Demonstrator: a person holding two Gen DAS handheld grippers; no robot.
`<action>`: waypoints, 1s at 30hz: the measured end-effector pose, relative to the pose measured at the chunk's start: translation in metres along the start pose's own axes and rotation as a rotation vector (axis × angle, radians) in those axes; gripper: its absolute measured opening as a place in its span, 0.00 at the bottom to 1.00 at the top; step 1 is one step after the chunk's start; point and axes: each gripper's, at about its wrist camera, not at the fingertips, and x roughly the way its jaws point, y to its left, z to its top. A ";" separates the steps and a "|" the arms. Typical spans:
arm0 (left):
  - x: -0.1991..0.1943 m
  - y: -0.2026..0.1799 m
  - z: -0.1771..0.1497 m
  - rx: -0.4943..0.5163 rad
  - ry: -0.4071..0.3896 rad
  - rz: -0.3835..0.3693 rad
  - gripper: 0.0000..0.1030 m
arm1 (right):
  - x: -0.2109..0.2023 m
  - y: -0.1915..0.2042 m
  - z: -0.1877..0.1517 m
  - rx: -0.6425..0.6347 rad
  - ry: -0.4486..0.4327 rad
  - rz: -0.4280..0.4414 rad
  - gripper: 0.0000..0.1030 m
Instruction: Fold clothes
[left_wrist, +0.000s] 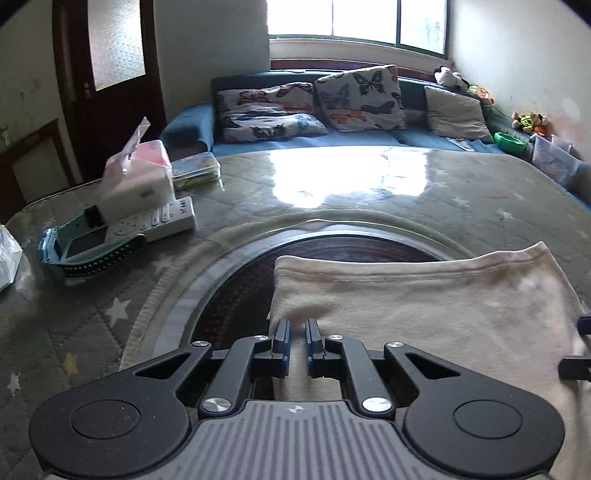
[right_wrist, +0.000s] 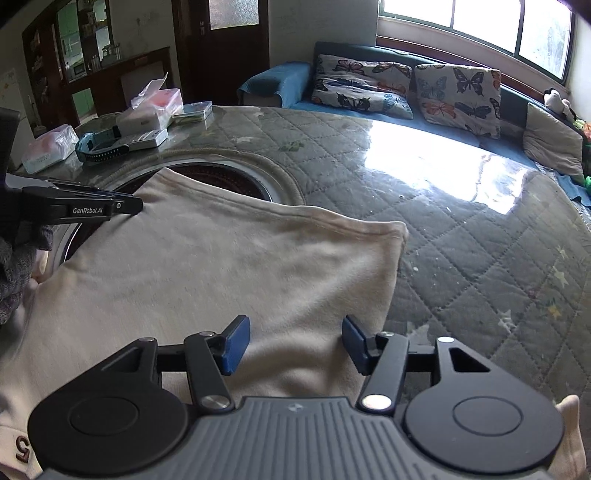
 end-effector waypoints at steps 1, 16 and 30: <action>0.000 0.000 -0.001 0.001 -0.002 0.008 0.09 | -0.001 0.000 -0.001 0.000 -0.002 0.001 0.55; -0.069 0.023 -0.033 0.034 -0.036 -0.062 0.41 | -0.028 0.026 -0.017 -0.055 -0.012 0.025 0.55; -0.134 0.055 -0.108 0.180 -0.082 -0.062 0.41 | -0.057 0.064 -0.060 -0.117 0.007 0.085 0.56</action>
